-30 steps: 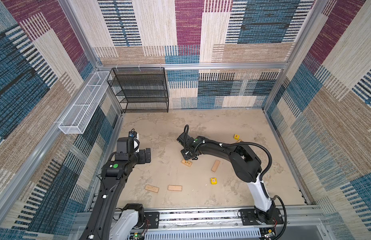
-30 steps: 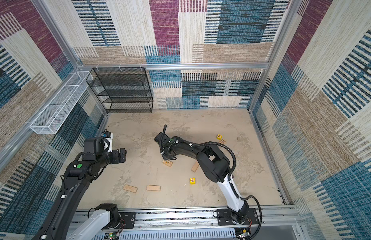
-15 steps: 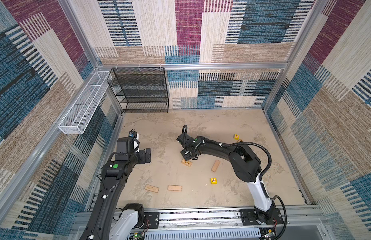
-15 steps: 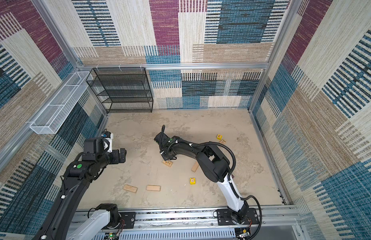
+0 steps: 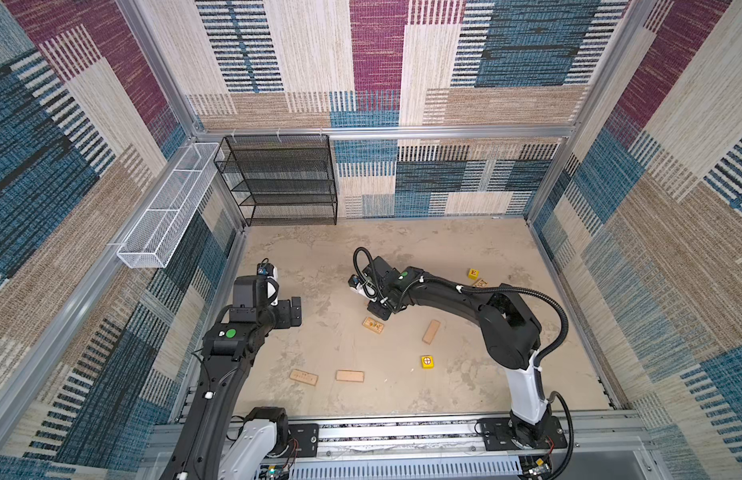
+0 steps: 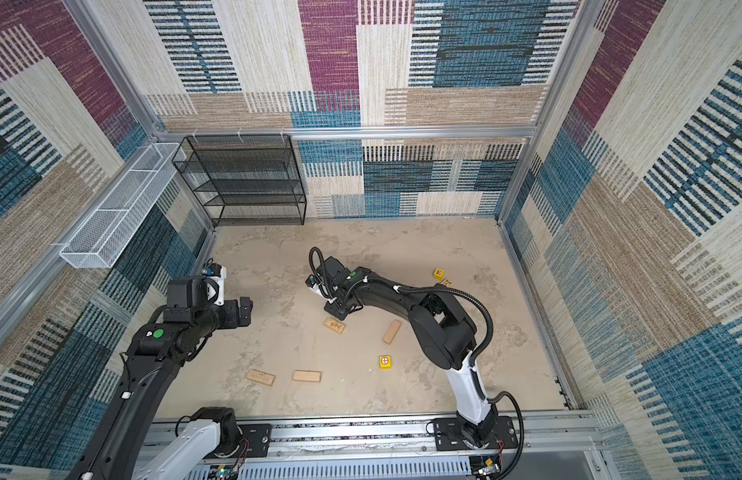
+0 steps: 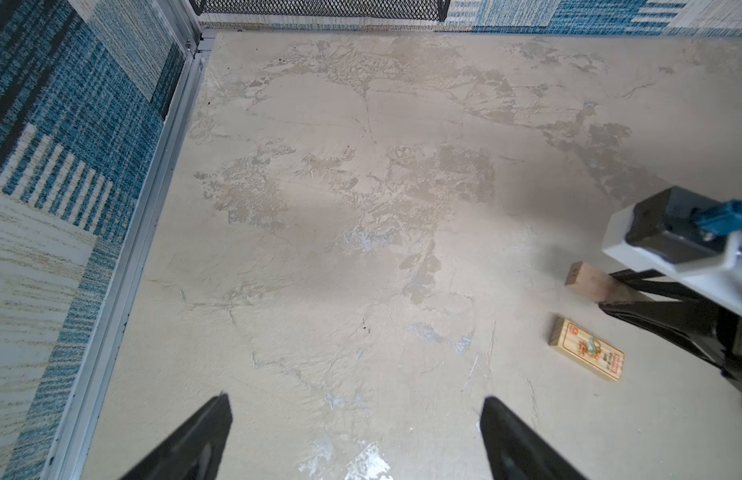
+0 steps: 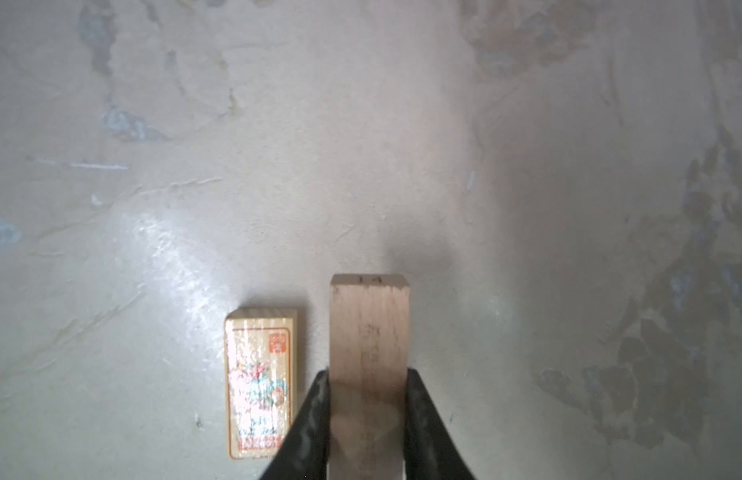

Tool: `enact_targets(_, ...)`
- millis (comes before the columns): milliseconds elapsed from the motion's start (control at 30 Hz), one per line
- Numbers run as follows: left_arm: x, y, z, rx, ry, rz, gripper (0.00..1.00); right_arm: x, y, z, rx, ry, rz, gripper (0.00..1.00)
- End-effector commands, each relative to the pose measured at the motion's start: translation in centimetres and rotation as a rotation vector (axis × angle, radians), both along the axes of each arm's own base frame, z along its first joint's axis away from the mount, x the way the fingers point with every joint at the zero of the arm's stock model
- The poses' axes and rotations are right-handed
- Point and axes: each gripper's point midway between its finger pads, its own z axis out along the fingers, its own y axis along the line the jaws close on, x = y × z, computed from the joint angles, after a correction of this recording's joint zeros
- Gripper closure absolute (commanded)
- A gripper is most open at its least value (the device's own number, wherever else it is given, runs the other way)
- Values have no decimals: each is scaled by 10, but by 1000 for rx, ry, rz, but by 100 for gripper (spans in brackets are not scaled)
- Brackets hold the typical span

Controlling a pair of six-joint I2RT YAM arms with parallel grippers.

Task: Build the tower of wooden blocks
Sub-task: 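Lift the wooden bar with the right gripper and carry it farther from the robot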

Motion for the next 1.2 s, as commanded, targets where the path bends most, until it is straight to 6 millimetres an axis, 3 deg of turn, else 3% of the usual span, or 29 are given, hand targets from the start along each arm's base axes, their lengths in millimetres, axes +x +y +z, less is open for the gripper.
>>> enact_targets(0,1,0,-1,-1,2,4,2,18,-4,18,27,-69,155,100)
enact_targets(133,1,0,-2,-1,5,3,2,21,-24,15,22,-57,278,100)
enact_targets(267,2,0,-1,-1,2,3,2,19,-42,18,123,35,354,100)
enact_targets(433,2,-1,-2,-5,3,-1,2,37,-68,8,55,61,333,100)
enact_targets(567,4,-3,-4,-13,13,-10,1,58,-79,5,-1,-48,372,100)
enact_targets(600,4,-4,-4,-16,14,-13,2,67,-80,10,-18,-97,377,100)
enact_targets(633,4,-4,-4,-17,16,-14,2,64,-84,4,-32,-94,389,100)
enact_targets(767,4,-5,-6,-21,22,-15,2,69,-80,11,-11,-105,449,100)
enact_targets(933,4,-5,-6,-24,22,-18,2,73,-91,-9,-62,-90,489,100)
enact_targets(1167,6,-9,-8,-38,32,-33,1,79,-91,-15,-25,-43,475,100)
